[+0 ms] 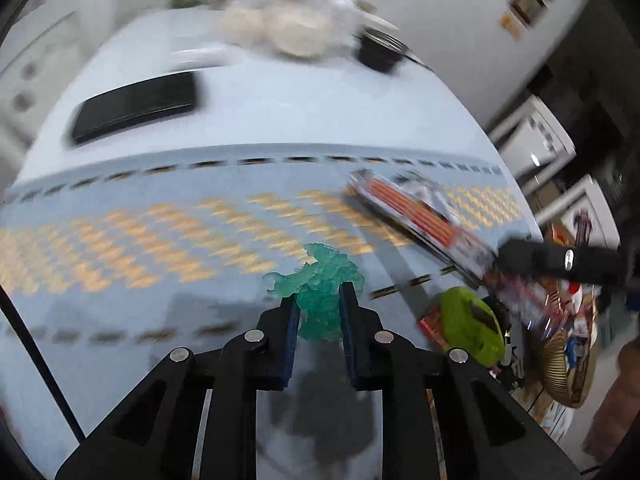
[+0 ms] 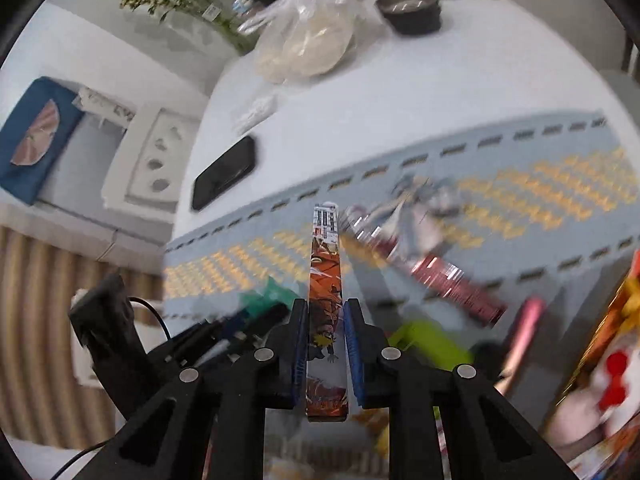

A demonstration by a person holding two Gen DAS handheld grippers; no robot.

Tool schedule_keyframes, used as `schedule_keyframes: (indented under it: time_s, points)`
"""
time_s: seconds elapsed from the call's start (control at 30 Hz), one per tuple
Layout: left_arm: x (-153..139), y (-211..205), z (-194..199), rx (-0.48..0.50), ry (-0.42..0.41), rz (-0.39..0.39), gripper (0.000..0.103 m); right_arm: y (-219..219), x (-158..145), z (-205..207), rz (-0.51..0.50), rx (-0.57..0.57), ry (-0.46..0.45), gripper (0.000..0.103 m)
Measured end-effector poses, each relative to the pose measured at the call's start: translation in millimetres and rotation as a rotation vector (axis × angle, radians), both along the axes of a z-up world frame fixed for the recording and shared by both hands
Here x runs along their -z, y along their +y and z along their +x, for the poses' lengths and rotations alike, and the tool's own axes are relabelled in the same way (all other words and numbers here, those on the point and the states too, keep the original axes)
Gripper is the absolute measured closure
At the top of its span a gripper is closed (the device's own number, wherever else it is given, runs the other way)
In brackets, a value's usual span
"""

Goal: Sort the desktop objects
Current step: 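Grasp the green translucent figure with the left gripper while the right grasps a snack stick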

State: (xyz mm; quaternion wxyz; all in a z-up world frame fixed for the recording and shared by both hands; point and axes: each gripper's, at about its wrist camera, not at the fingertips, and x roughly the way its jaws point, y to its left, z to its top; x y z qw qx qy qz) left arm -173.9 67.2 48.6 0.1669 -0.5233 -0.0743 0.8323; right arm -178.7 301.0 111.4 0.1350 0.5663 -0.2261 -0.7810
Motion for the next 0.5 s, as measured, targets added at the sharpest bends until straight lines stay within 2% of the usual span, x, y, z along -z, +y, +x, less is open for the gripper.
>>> schedule_keyframes:
  time_s: [0.13, 0.23, 0.27, 0.4, 0.5]
  points:
    - [0.2, -62.4, 21.7, -0.171, -0.053, 0.013, 0.086, -36.8, 8.7, 24.9, -0.005, -0.124, -0.038, 0.085]
    - [6.7, -98.5, 36.8, -0.263, -0.089, 0.032, 0.086, -63.8, 24.1, 47.1, 0.089, -0.200, -0.085, 0.085]
    - [8.4, -107.4, 41.5, -0.282, -0.093, 0.029, 0.086, -69.9, 32.8, 53.8, 0.110, -0.219, -0.108, 0.085]
    - [13.4, -122.7, 52.0, -0.319, -0.100, 0.023, 0.086, -78.8, 52.7, 65.0, 0.070, -0.255, -0.181, 0.082]
    - [13.6, -115.5, 48.5, -0.311, -0.101, 0.034, 0.086, -90.0, 53.6, 66.2, 0.133, -0.288, -0.163, 0.081]
